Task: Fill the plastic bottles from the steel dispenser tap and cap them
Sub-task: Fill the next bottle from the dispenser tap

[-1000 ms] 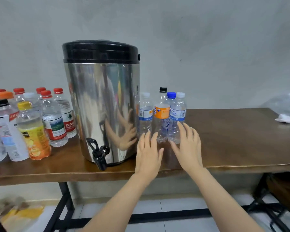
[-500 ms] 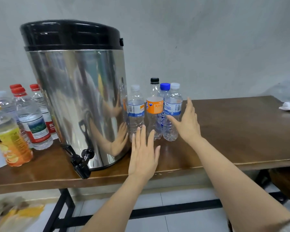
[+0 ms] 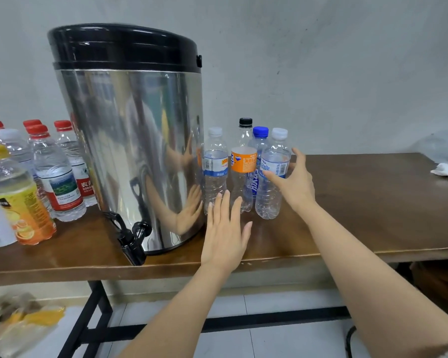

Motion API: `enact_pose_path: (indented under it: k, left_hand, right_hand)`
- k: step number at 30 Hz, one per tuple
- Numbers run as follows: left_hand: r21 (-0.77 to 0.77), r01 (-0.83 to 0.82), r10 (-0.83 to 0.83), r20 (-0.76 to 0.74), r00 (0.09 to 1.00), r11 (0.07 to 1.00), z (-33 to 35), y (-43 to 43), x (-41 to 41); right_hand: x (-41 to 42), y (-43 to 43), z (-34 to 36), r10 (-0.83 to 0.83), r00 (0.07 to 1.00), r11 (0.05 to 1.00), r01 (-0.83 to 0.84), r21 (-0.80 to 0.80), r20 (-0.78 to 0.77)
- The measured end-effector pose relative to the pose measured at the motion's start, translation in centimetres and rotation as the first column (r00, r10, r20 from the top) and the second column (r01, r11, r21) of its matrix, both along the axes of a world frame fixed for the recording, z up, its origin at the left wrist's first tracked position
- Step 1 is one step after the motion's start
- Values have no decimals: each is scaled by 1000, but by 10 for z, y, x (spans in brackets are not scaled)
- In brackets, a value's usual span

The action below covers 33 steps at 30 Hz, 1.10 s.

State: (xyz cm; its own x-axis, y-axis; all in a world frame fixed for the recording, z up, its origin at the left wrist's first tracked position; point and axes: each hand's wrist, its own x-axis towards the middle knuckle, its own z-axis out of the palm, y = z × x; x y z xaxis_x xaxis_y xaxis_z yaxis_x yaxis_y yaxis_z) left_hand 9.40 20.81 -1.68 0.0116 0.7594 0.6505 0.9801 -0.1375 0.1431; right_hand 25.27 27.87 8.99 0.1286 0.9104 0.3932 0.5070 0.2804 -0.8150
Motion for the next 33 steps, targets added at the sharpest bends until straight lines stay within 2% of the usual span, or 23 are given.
enact_pose_path:
  k: [3,4,6,7,11,14,17,19,21,24,27,30,33]
  left_hand:
    - [-23,147,-140,200,970,989,6,-10,-3]
    - [-43,226,-201,324,924,973,11,-16,-4]
    - [-63,382,-275,589,760,922,26,-31,-3]
    - [-53,434,-291,668,685,900,34,-41,-2]
    - [67,521,-374,774,511,851,56,-83,-1]
    - [161,498,-392,826,405,852,64,-114,-11]
    - [153,449,-348,853,390,880,60,-138,-27]
    - [101,422,-294,856,424,901,49,-154,-38]
    - [43,384,-236,849,473,922,37,-168,-46]
    - [-6,306,-165,831,532,952,23,-186,-54]
    - [-34,220,-93,836,541,975,13,-200,-59]
    - [-56,162,-42,837,545,985,5,-209,-65]
    - [-63,159,-27,860,510,985,-3,-213,-75]
  right_hand:
    - [5,-32,4,65,998,997,-65,38,7]
    - [6,-44,7,110,994,993,-110,48,3]
    - [9,-68,12,215,977,976,-215,42,-6]
    - [9,-81,15,277,961,961,-276,34,-10]
    - [-1,-122,26,512,859,859,-512,-10,-3]
    - [-14,-145,28,646,763,761,-643,-93,15]
    - [-27,-159,30,624,771,781,-615,-107,125]
    - [-35,-169,37,530,830,846,-531,-41,174]
    - [-46,-182,46,437,844,886,-463,12,310]
    - [-67,-203,52,333,753,912,-410,9,567]
    - [-88,-208,43,246,645,924,-382,25,724]
    - [-100,-206,30,276,586,907,-420,-6,762]
    - [-105,-204,19,434,578,822,-569,-40,691]
